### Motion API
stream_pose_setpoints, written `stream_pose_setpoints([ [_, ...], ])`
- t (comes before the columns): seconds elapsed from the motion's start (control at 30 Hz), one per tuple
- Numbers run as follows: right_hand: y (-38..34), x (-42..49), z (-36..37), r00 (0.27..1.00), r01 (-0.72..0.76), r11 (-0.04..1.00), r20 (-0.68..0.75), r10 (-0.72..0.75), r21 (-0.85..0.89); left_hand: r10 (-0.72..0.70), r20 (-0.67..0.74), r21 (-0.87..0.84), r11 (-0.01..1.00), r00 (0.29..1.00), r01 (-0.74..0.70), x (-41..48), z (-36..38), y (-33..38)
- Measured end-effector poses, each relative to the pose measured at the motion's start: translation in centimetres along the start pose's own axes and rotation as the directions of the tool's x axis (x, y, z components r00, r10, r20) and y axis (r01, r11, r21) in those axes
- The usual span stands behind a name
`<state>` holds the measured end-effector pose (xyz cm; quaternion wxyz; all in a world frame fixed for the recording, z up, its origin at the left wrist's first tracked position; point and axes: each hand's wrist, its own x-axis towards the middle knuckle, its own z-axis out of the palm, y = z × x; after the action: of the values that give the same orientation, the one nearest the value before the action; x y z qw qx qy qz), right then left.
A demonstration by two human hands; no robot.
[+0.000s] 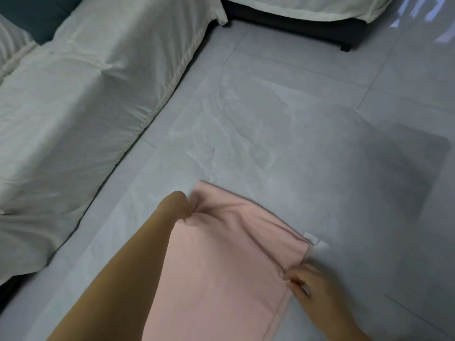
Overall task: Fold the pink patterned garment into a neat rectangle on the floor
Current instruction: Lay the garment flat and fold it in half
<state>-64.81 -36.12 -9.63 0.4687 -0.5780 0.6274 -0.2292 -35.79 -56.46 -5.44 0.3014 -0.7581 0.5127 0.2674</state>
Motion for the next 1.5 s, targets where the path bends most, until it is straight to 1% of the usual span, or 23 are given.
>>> stream_pose_setpoints([
  [0.03, 0.6, -0.2, 0.3, 1.0, -0.022, 1.0, 0.001, 0.022, 0.0, 0.019, 0.012, -0.016, 1.0, 1.0, -0.019, 0.1, 0.6, -0.2],
  [0.1, 1.2, -0.2, 0.8, 0.986, -0.136, 0.989, -0.09, 0.142, 0.064, 0.036, -0.011, -0.135, 0.99, 0.999, -0.037, -0.1, 1.4, -0.2],
  [0.17, 0.7, 0.5, 0.8, 0.933, -0.272, 0.932, -0.172, 0.316, 0.238, -0.001, -0.095, -0.26, 0.965, 0.996, -0.023, -0.1, 1.8, -0.1],
  [0.2, 0.6, 0.9, 0.8, 0.902, -0.32, 0.891, -0.185, 0.391, 0.321, -0.017, -0.125, -0.297, 0.955, 0.992, -0.021, -0.1, 1.9, 0.0],
  [0.27, 0.5, 1.7, 0.8, 0.884, -0.352, 0.852, -0.162, 0.439, 0.388, -0.032, -0.157, -0.342, 0.939, 0.987, -0.024, -0.1, 2.0, 0.2],
  [0.33, -0.3, 2.3, 0.9, 0.886, -0.332, 0.838, -0.163, 0.435, 0.433, -0.04, -0.199, -0.408, 0.912, 0.979, -0.045, 0.1, 1.7, 0.3],
  [0.4, -1.1, 2.8, 0.8, 0.867, -0.295, 0.812, -0.215, 0.449, 0.504, -0.04, -0.251, -0.506, 0.857, 0.967, -0.096, 0.0, 1.1, 0.4],
  [0.53, -3.3, 3.9, -0.5, 0.839, -0.172, 0.723, -0.285, 0.463, 0.669, -0.049, -0.327, -0.75, 0.621, 0.944, -0.227, -0.5, -1.5, 1.6],
  [0.6, -4.0, 4.9, -1.9, 0.816, -0.125, 0.664, -0.303, 0.491, 0.737, -0.047, -0.356, -0.798, 0.535, 0.933, -0.277, -0.6, -3.1, 2.7],
  [0.7, -4.4, 7.0, -4.5, 0.776, -0.052, 0.581, -0.334, 0.535, 0.812, -0.076, -0.406, -0.818, 0.475, 0.911, -0.324, -0.2, -5.4, 4.8],
  [0.77, -4.3, 8.5, -5.7, 0.777, 0.003, 0.488, -0.309, 0.548, 0.873, -0.098, -0.398, -0.85, 0.414, 0.912, -0.326, 0.4, -6.3, 6.2],
  [0.83, -4.4, 9.5, -6.4, 0.796, -0.012, 0.389, -0.227, 0.561, 0.921, -0.075, -0.328, -0.887, 0.367, 0.942, -0.28, 1.2, -6.6, 7.4],
  [0.9, -4.5, 9.9, -6.9, 0.802, -0.036, 0.319, -0.164, 0.574, 0.947, -0.041, -0.257, -0.892, 0.394, 0.966, -0.22, 2.2, -6.4, 8.1],
  [0.97, -3.8, 10.3, -6.8, 0.791, -0.065, 0.281, -0.122, 0.6, 0.958, -0.026, -0.224, -0.902, 0.384, 0.974, -0.197, 2.9, -5.6, 8.4],
  [1.03, -2.4, 10.5, -6.3, 0.766, -0.114, 0.308, -0.114, 0.633, 0.944, 0.009, -0.203, -0.902, 0.388, 0.979, -0.19, 3.4, -4.6, 8.5],
  [1.13, -0.4, 10.8, -6.0, 0.751, -0.208, 0.436, -0.143, 0.645, 0.876, 0.011, -0.164, -0.801, 0.583, 0.986, -0.14, 4.4, -3.8, 8.3],
  [1.17, 0.3, 10.9, -6.1, 0.753, -0.227, 0.479, -0.159, 0.638, 0.848, -0.016, -0.17, -0.777, 0.617, 0.985, -0.124, 4.7, -3.8, 8.3],
  [1.27, 2.3, 11.2, -6.6, 0.751, -0.265, 0.635, -0.258, 0.607, 0.725, -0.082, -0.287, -0.784, 0.593, 0.954, -0.184, 5.4, -4.9, 8.4],
  [1.3, 2.7, 11.2, -6.7, 0.76, -0.289, 0.692, -0.281, 0.586, 0.662, -0.077, -0.308, -0.781, 0.59, 0.948, -0.206, 5.5, -5.2, 8.4],
  [1.37, 2.8, 11.2, -7.0, 0.812, -0.323, 0.841, -0.329, 0.482, 0.435, -0.013, -0.295, -0.754, 0.617, 0.955, -0.225, 5.6, -5.2, 8.6],
  [1.4, 2.5, 11.2, -7.1, 0.839, -0.317, 0.905, -0.36, 0.408, 0.285, 0.002, -0.3, -0.706, 0.672, 0.954, -0.224, 5.5, -5.1, 8.7],
  [1.47, 1.5, 11.5, -7.4, 0.867, -0.266, 0.964, -0.432, 0.247, 0.017, -0.02, -0.401, -0.511, 0.835, 0.916, -0.206, 4.6, -3.8, 9.3],
  [1.5, 1.1, 11.7, -7.5, 0.877, -0.241, 0.967, -0.447, 0.178, -0.087, -0.019, -0.479, -0.44, 0.87, 0.878, -0.221, 3.6, -2.7, 10.0],
])
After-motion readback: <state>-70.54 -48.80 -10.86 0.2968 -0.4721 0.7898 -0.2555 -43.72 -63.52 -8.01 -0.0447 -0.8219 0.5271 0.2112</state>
